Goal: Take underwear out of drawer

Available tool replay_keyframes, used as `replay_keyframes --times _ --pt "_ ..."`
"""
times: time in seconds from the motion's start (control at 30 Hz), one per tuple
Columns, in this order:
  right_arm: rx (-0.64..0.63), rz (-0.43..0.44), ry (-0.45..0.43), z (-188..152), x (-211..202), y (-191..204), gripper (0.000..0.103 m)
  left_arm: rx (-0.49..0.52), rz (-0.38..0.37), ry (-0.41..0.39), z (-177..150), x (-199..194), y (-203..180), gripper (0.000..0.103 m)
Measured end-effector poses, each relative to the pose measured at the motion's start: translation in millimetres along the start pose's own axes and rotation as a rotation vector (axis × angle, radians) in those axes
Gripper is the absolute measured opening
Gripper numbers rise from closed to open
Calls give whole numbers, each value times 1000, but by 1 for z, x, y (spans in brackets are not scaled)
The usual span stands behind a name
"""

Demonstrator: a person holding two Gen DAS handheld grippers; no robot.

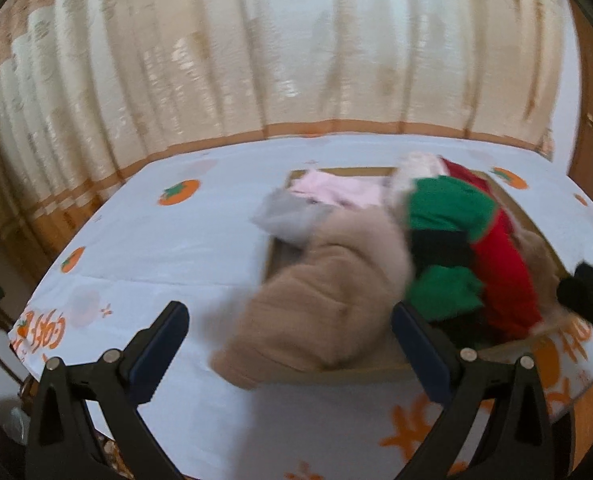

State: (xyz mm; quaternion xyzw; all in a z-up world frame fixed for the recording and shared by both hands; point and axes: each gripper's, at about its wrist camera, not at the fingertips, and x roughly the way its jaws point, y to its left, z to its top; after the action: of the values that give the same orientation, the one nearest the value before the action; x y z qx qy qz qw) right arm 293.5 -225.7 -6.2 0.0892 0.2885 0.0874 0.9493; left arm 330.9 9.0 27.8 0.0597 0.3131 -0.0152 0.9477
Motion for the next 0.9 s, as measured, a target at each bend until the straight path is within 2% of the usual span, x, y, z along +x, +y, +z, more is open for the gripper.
replay_keyframes --times 0.07,0.13,0.17,0.23,0.4,0.53,0.63,0.7,0.73,0.8,0.9 --pt "1 -7 38 2 15 5 60 -26 24 15 2 10 10 103" --pt "11 -28 103 3 36 7 34 -37 49 40 5 21 15 103" --pt "18 -24 134 3 46 6 32 -39 43 49 6 26 15 103" --pt "27 -42 162 5 59 4 32 -46 6 55 9 33 13 101" --pt "18 -71 188 12 69 -1 32 -21 -18 59 17 44 -7 91" --pt "72 -58 183 14 69 -12 32 -18 -66 60 21 51 -19 91" --pt "88 11 59 17 42 -5 32 -53 -75 59 16 58 -15 97" --pt "0 24 8 25 33 17 32 -122 -108 79 11 62 -5 98" --pt "-39 20 12 28 35 26 32 -163 -131 93 8 64 0 98" --pt "-63 19 84 35 57 40 32 -195 -144 114 3 66 5 99" --pt "-9 11 171 41 99 40 32 -147 -112 97 -1 63 0 99"
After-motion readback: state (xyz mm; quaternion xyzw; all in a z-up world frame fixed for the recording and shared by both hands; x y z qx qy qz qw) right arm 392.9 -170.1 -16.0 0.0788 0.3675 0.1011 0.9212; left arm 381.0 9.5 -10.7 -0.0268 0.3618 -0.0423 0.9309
